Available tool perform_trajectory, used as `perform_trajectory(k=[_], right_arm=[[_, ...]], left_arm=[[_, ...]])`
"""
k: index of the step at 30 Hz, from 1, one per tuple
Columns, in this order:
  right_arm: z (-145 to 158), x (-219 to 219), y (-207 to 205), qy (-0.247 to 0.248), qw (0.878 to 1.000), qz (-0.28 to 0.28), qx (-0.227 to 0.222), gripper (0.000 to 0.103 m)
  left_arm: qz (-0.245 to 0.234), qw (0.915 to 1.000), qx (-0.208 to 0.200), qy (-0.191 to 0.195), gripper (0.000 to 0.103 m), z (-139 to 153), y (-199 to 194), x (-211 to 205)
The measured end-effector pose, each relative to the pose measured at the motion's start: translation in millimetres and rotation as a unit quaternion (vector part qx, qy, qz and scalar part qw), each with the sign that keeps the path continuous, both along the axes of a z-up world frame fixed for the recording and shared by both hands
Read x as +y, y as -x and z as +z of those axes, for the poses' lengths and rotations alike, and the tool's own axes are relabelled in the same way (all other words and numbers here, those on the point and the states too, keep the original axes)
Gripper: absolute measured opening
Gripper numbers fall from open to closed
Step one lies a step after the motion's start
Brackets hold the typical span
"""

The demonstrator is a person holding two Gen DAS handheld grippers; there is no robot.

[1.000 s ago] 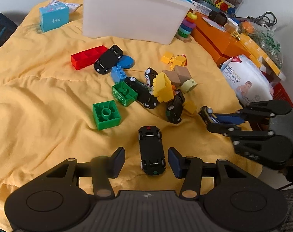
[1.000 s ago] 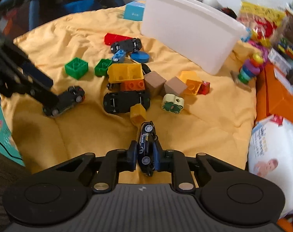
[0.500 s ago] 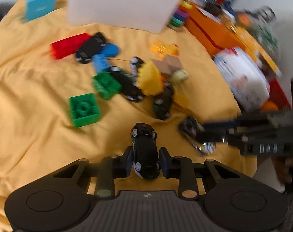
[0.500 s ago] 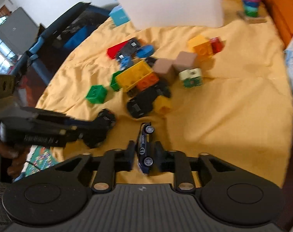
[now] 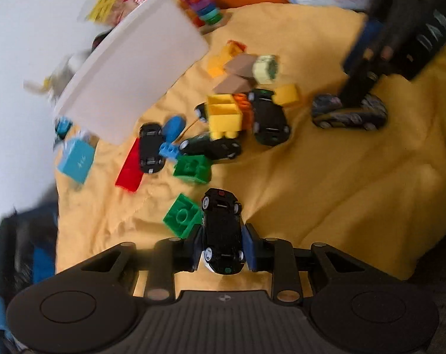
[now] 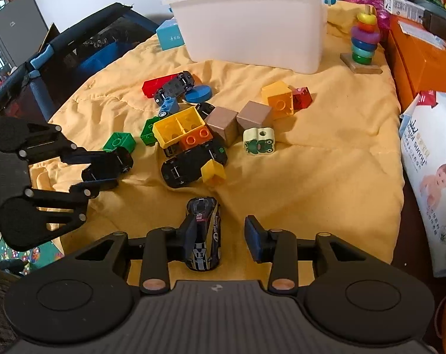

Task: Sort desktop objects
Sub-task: 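Grasp the green and red toy car with the left tool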

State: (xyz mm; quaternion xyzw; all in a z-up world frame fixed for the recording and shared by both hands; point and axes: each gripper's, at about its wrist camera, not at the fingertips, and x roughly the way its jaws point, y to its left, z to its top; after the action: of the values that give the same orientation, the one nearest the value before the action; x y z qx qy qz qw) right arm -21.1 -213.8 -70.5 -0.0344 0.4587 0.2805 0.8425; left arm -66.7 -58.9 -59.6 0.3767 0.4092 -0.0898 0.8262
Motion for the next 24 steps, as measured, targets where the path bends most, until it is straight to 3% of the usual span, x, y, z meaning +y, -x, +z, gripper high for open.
perform_trajectory(k=[1, 4, 6, 8, 13, 16, 21, 24], right_arm=[[0.0, 0.9, 0.6, 0.001, 1.0, 0.001, -0.001, 0.042], [-0.4, 3.2, 2.7, 0.006, 1.0, 0.004, -0.002, 0.042], [-0.6, 3.4, 3.1, 0.006, 1.0, 0.006, -0.001, 0.042], [-0.4, 3.1, 3.6, 0.004, 1.0, 0.006, -0.001, 0.042], [1.2, 2.4, 4.8, 0.0, 1.0, 0.012, -0.002, 0.043], [1.2, 2.2, 6.0, -0.001, 1.0, 0.013, 0.0, 0.043], [4.6, 4.6, 10.7, 0.005, 0.999, 0.032, -0.005, 0.043], [6.1, 6.9, 12.1, 0.014, 0.999, 0.04, -0.015, 0.043]], left_arm=[[-0.009, 0.9999, 0.001, 0.007, 0.033, 1.5, 3.0, -1.6], [-0.018, 0.9971, 0.01, 0.073, 0.042, 15.6, 8.4, -2.1], [-0.015, 0.9897, 0.039, 0.137, 0.042, 21.8, 7.5, -1.9], [-0.008, 0.9822, 0.06, 0.178, 0.042, 22.3, 8.5, -1.3], [-0.002, 0.9744, 0.069, 0.214, 0.042, 21.4, 11.6, 4.1], [0.008, 0.9748, 0.058, 0.215, 0.042, 23.6, 12.6, 2.3], [0.052, 0.9627, 0.044, 0.262, 0.047, 37.2, 8.3, 23.3], [0.082, 0.9606, 0.051, 0.261, 0.048, 30.6, -2.5, 34.7]])
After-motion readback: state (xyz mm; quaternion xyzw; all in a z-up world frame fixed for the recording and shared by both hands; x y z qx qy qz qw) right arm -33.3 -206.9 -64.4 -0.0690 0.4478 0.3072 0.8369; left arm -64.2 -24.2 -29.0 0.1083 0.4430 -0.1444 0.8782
